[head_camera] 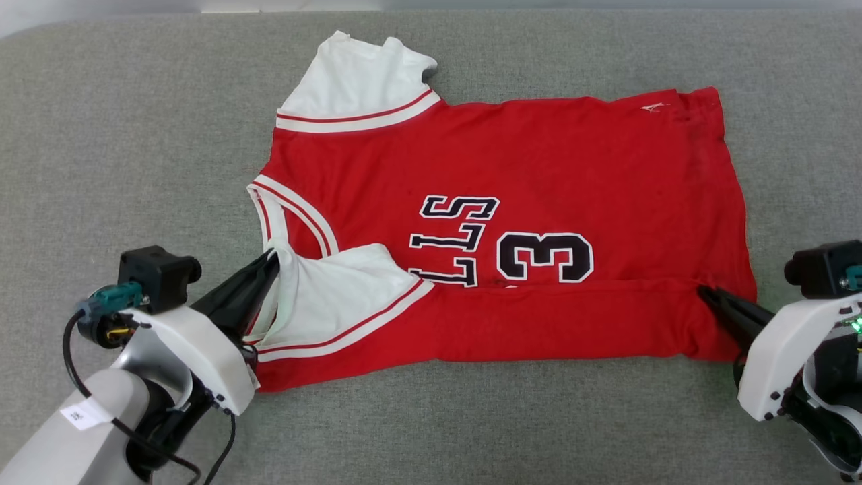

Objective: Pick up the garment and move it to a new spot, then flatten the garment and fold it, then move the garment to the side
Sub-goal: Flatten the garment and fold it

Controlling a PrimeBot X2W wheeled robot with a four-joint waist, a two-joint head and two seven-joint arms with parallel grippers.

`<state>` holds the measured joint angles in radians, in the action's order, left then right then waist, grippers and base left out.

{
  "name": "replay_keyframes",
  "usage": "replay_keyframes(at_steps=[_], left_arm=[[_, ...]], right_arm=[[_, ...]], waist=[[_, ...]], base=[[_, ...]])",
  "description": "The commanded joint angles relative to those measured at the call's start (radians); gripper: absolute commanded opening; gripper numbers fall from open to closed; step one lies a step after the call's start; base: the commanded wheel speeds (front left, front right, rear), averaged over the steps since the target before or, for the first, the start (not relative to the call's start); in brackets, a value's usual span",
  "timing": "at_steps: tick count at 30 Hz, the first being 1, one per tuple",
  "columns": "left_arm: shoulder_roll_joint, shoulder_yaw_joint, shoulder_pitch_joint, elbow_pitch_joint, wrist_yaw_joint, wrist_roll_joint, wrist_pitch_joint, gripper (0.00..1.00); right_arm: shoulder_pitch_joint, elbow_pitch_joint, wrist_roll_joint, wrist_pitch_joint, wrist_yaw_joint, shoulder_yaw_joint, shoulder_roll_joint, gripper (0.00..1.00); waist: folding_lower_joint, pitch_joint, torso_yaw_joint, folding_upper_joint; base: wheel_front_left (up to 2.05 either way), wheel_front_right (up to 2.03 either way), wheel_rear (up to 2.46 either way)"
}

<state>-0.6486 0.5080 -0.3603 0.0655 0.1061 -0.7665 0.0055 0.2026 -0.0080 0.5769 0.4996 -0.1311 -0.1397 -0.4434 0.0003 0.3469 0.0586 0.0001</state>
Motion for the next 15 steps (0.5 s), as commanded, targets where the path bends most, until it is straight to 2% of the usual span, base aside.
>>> replay_keyframes(at_steps=[1,5,6,7,8,15], left_arm=[[0.003,0.001,-0.021,0.014,0.005,0.006,-0.007,0.0],[0.024,0.023,-0.063,0.085,0.013,-0.007,0.001,0.01],[0.03,0.025,-0.074,0.103,0.014,-0.001,-0.005,0.47],[0.039,0.03,-0.079,0.125,0.014,-0.001,-0.005,1.0],[0.048,0.036,-0.078,0.147,0.011,0.001,-0.004,1.0],[0.111,0.037,-0.063,0.26,-0.015,-0.016,-0.048,1.0]], right_arm=[[0.015,0.009,0.002,-0.005,0.001,-0.001,0.0,0.0],[0.041,0.046,-0.026,-0.009,0.001,-0.025,-0.015,0.0],[0.051,0.052,-0.033,-0.02,0.001,-0.027,-0.015,0.17],[0.054,0.057,-0.04,-0.028,0.001,-0.034,-0.016,0.47],[0.053,0.065,-0.045,-0.035,0.001,-0.041,-0.018,1.0],[0.064,0.101,-0.124,-0.071,0.001,-0.09,-0.035,1.0]], waist=[[-0.0003,0.001,0.0,-0.0001],[-0.0003,0.0,0.004,-0.0001],[-0.0003,-0.002,0.006,-0.0001],[-0.0003,-0.007,0.007,-0.0001],[-0.0003,-0.013,0.008,-0.0001],[-0.0003,-0.078,0.006,-0.0001]], base=[[0.0,0.0,0.0],[0.0,0.0,0.0],[0.0,0.0,0.0],[0.0,0.0,0.0],[0.0,0.0,0.0],[0.0,0.0,0.0]])
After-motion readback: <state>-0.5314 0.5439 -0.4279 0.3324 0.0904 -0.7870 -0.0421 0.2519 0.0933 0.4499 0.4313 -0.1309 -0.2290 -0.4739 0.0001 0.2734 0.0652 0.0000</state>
